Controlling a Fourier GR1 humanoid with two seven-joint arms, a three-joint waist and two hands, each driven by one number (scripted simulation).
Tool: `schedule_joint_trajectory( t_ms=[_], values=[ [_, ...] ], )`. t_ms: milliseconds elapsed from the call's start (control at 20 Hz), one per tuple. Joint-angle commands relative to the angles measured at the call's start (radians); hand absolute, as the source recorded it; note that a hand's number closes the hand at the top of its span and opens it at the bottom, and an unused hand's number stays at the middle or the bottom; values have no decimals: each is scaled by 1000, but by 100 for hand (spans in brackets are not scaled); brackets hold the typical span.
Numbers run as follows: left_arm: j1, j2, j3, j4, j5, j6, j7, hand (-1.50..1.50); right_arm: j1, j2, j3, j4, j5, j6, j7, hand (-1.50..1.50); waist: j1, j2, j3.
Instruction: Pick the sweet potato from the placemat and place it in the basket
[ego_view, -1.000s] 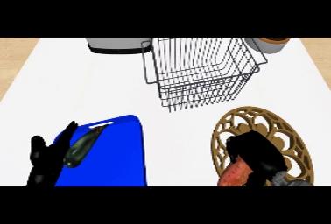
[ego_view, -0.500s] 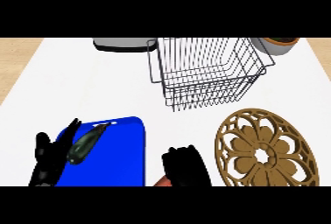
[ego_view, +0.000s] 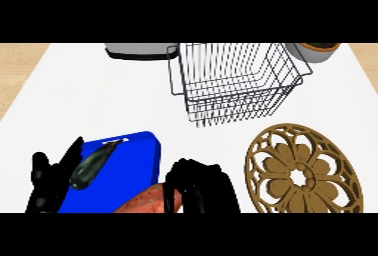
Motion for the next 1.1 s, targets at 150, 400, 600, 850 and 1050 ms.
schedule_joint_trajectory(
  t_ms=[150,400,600,850,1050],
  values=[
    [17,-43,-46,22,2,-10,55,0,-345,9,-105,-32,16,-41,335,150,-4,3,-15],
    [-20,-34,-16,82,-6,-10,13,0,-544,9,-292,11,-66,40,410,150,-16,6,-15],
    [-28,-48,-15,75,-7,2,25,0,-687,9,-430,116,-122,80,428,150,-17,7,-15],
    [17,-45,-17,44,-7,-10,27,0,-804,9,-579,270,-187,138,351,150,-17,8,-13],
    [17,-62,-37,45,-37,1,17,0,-797,10,-599,385,-170,110,257,150,-22,8,-12]
  ],
)
